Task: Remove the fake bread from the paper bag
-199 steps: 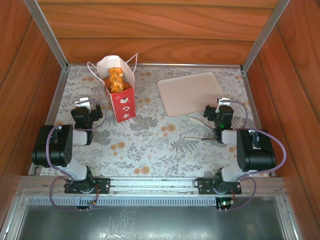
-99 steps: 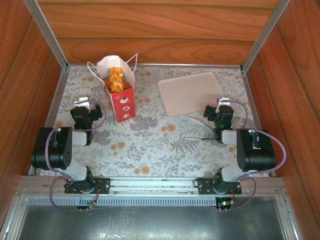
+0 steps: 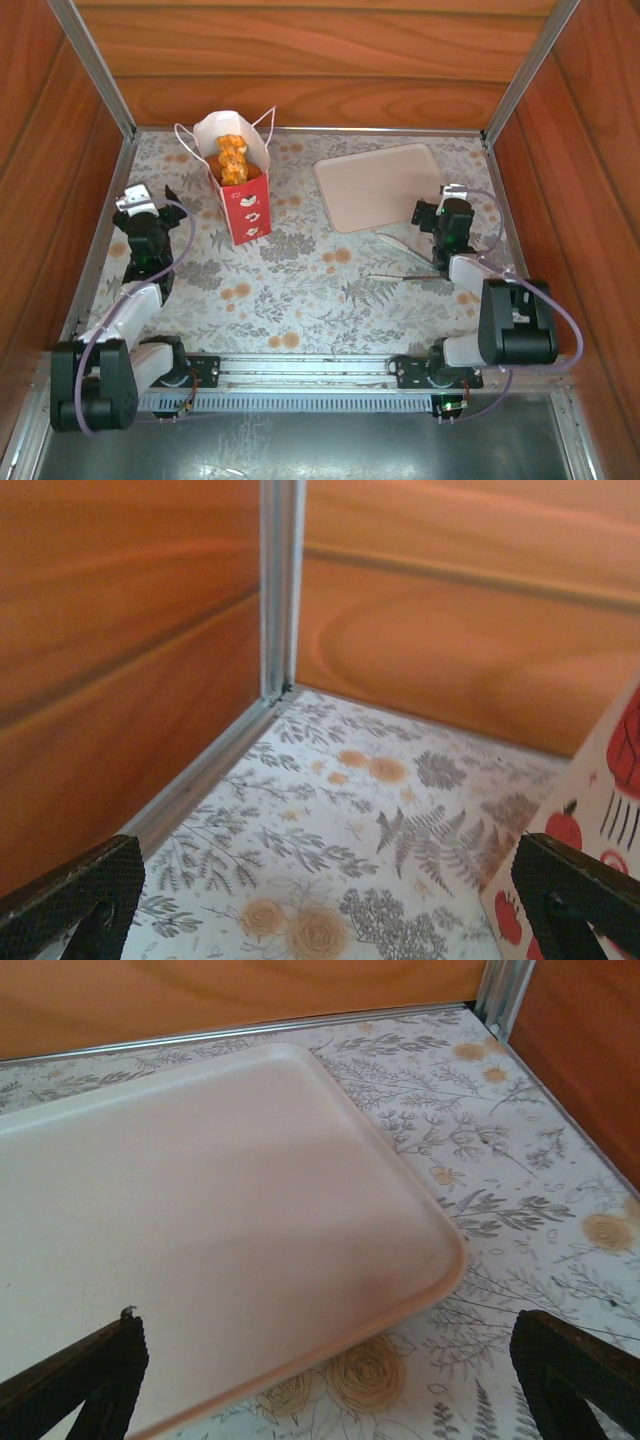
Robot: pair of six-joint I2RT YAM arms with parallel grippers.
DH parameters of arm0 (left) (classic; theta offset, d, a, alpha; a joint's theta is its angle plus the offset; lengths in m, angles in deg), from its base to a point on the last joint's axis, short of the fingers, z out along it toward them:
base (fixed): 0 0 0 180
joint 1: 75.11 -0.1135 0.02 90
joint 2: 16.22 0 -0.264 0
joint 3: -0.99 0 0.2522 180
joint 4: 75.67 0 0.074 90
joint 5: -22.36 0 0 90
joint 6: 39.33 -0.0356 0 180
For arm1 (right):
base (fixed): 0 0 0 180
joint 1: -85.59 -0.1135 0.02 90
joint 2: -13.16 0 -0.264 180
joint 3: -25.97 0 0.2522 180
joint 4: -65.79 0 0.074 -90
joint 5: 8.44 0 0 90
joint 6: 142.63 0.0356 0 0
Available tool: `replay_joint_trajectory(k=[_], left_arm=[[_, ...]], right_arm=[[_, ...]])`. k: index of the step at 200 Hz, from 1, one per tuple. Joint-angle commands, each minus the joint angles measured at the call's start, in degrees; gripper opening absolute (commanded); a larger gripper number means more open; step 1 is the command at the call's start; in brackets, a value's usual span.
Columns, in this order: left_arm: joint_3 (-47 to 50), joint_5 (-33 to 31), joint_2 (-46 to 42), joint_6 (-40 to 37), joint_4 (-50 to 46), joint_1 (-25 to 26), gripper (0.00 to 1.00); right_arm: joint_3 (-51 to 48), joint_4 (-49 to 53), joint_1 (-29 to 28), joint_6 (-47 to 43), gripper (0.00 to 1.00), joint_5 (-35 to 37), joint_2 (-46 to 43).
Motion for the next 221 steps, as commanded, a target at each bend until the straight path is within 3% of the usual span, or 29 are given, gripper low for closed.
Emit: replay_joint_trajectory(k=[1,29,50,76,95,128,176,221], left_arm=[[-3.82,-3.04,-5.34,6.93,-13.85,-0.37,1.00],[-6.81,-0.67,-10.92,12.95,-23.80,-0.40,1.00],[-9.12,0.51,-14.00,15.58,-28.91,-0.44,1.00],[-15.58,-1.35,-15.01,19.50,-39.00,-0.38,1.00],[-21.41,0.92,-13.01,19.20,-45.93,-0.37,1.00],[-24.64,11.84,-11.02,20.37,-48.55,-0.45,1.00],[-23.84,12.64,-11.30,23.27,-48.54,-0.38,1.00],[-24.51,14.41,-12.08,23.49,-48.53,-0.37,1.00]], right_arm=[[5.79,14.99,-0.82,3.02,1.00,2.17,-4.36],[16.76,35.11,-3.49,5.26,1.00,0.60,-3.83],[22.45,42.88,-9.80,5.35,1.00,2.36,-1.57],[29.09,51.08,-17.08,10.04,0.91,1.63,3.23],[33.18,54.51,-22.18,12.64,0.86,1.55,7.16],[41.09,60.27,-29.56,17.12,0.79,1.99,15.97],[50.58,65.05,-34.02,19.05,0.65,-0.16,30.07],[53.89,65.07,-34.22,19.32,0.55,-3.71,36.40]])
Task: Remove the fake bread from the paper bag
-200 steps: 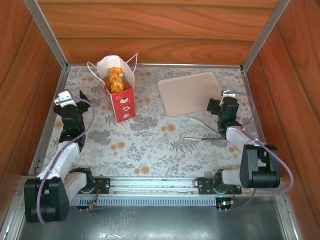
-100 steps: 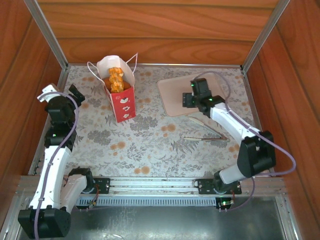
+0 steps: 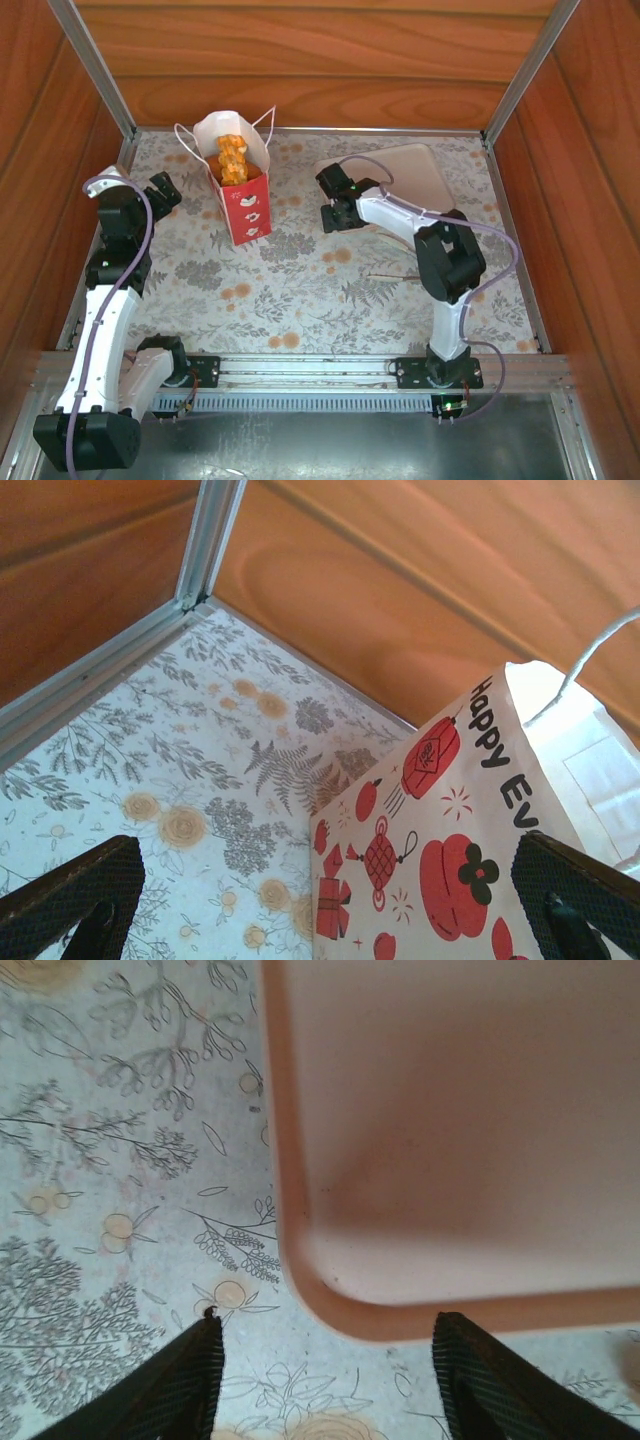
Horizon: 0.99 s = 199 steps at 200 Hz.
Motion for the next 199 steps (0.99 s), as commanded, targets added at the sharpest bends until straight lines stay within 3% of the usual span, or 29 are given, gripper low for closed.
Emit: replay_joint_trajectory(k=[1,32,107,199], left_arm=[[-0.52,2.35,-1.03,0.82,-1.26,-0.35,1.00],[-2.07,5.26,-1.76,0.68,-1.27,-0.38,0.99],[-7.10,16.45,-0.55,0.84,-1.04,0.42,0.93],[-13.36,14.64,8.79,-1.64,-3.27,8.15,0.89]], right_arm=[[2.25,2.40,-0.12,1.44,0.55,-2.48,2.20],[2.29,1.00,-0.21,1.75,0.49,-5.02,4.19],[7.66,0.71,-1.17,-0.16,0.20,-9.09,10.13],[19.09,1.07,-5.75,-0.80,0.12,-12.60,15.69]])
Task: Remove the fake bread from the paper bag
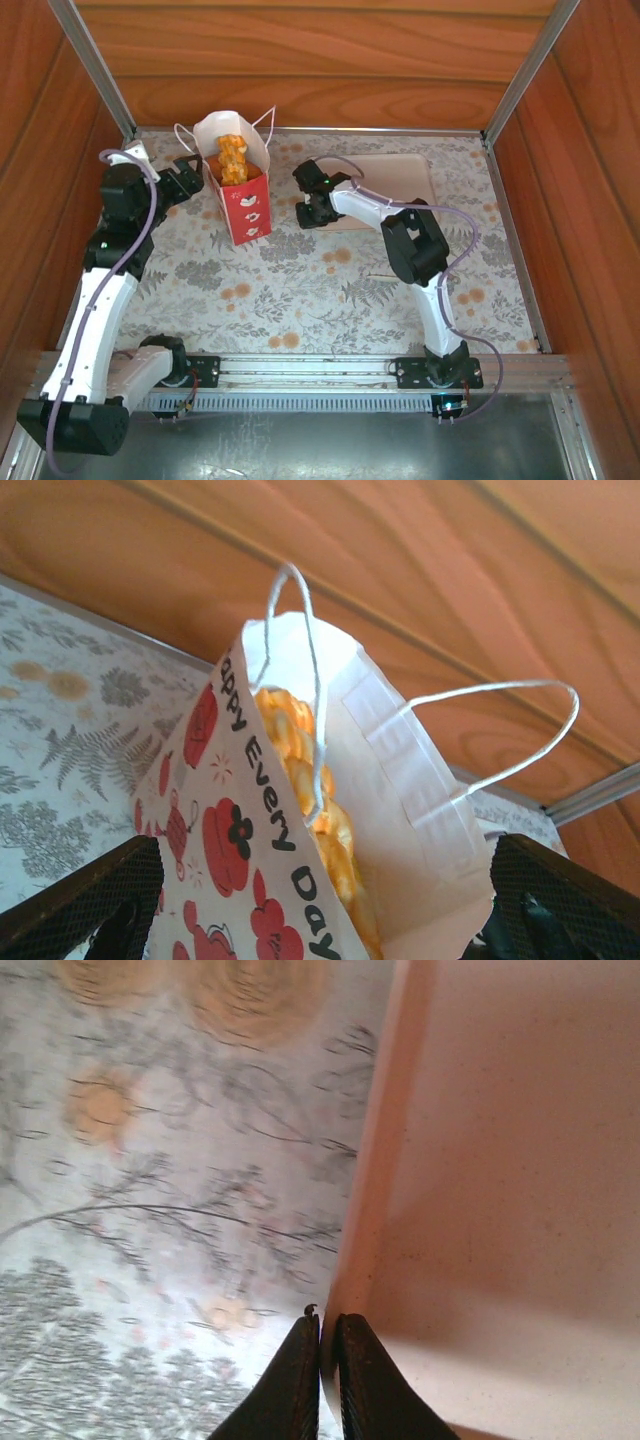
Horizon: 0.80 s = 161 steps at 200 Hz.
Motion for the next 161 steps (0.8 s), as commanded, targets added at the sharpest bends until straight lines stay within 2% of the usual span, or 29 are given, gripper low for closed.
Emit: replay_joint_trajectory(k=[1,51,67,83,94,99,105,120,131,161], left_arm=[[-2.36,-0.33,2.68,-1.29,-1.40,1.19,0.89],[-5.99,-1.85,9.15,-2.64,-2.29,1.47,0.83],[-7.23,-1.93,11.01,-3.00,-2.49,1.42,0.81],[-8.35,-0.93,12.82,-3.00,-2.49,1.60,0.79],[-9.09,-0.02,13.91,-3.04,-2.49,1.83,0.78],[-9.38,0.39,14.38,-3.04,-2.49,2.04,0.77],[-9.72,0.70,14.77,-3.14,-2.49,2.30,0.76],[-10.27,1.04,15.59,-3.35,-2.49,2.89,0.76],[-10.47,1.01,16.12,-3.47,-2.62,3.17,0.75],[-10.73,-0.40,16.82,-3.78,-3.91,3.27,0.75]], right_arm=[[3.11,0.71,-2.51,-0.14,0.12,-2.51,1.05],[3.42,-0.52,-4.61,-0.09,0.11,-4.99,1.72],[3.58,-1.08,-5.29,0.02,0.15,-5.80,2.13],[3.99,-0.81,-5.70,-0.09,0.25,-5.61,2.33],[3.96,-0.62,-5.70,-0.06,0.38,-5.38,2.05],[3.68,-0.52,-5.70,-0.01,0.48,-5.05,1.79],[3.47,-0.40,-5.70,-0.01,0.54,-4.68,1.28],[2.57,0.74,-5.70,-0.11,0.66,-3.63,-0.34],[1.72,1.85,-5.61,-0.36,0.72,-2.36,-2.08],[-2.88,4.90,-5.06,-0.86,0.79,1.12,-9.47]])
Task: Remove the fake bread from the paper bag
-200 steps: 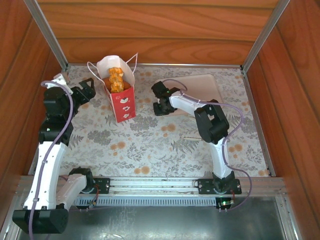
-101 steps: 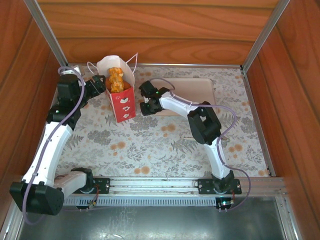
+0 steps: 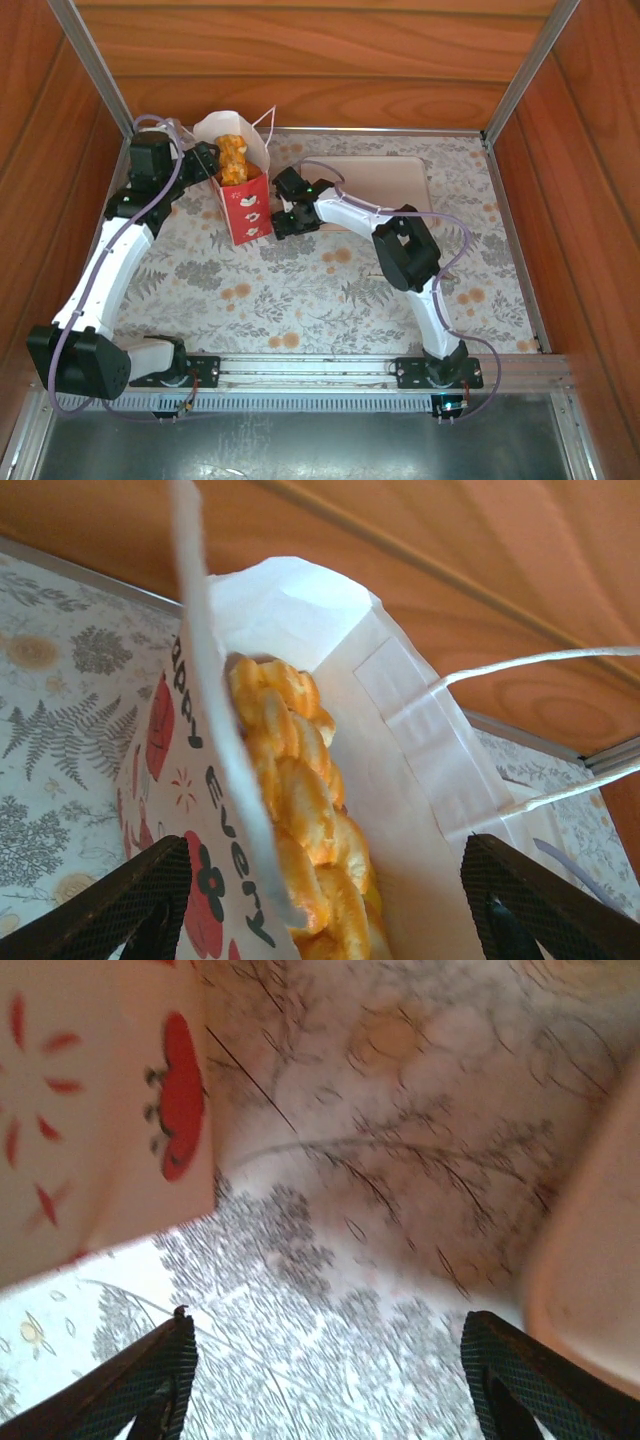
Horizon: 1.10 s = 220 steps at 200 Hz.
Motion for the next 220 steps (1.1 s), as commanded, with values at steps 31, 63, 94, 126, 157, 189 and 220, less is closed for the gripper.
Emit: replay_joint_trajectory(k=[31,63,94,126,157,189,220], left_arm=[[-0.70,-0.81,0.24,-1.29,-2.63,0.37,0.75],[0.45,-0.75,-1.28,-1.53,-3.05,0.45,0.75],[1.15,-1.12,-3.33,-2.01,-3.75,0.48,0.75],[1.31,-1.47,-4.52,-2.57,-3.95,0.51,0.75],[1.33,-1.45,-4.88,-2.94,-4.28,0.45,0.75],[1.69,-1.49,-5.28,-2.88,-4.47,0.45,0.75],[1.53,-1.42,-5.09,-3.01,-4.54,0.48,0.75]], right_arm=[[-15.23,4.33,3.77,1.53,0.87,5.31,-19.68],[-28.70,4.44,10.56,4.73,0.96,6.62,-30.56],[-40.34,1.08,20.26,5.98,1.00,2.98,-41.18],[-45.45,-1.15,28.82,4.44,1.00,1.10,-44.18],[-47.57,-4.77,36.74,3.07,1.00,-2.80,-44.45],[-49.84,-8.29,44.16,3.50,1.00,-6.79,-43.47],[-51.81,-11.36,50.44,4.79,1.00,-12.10,-42.38]])
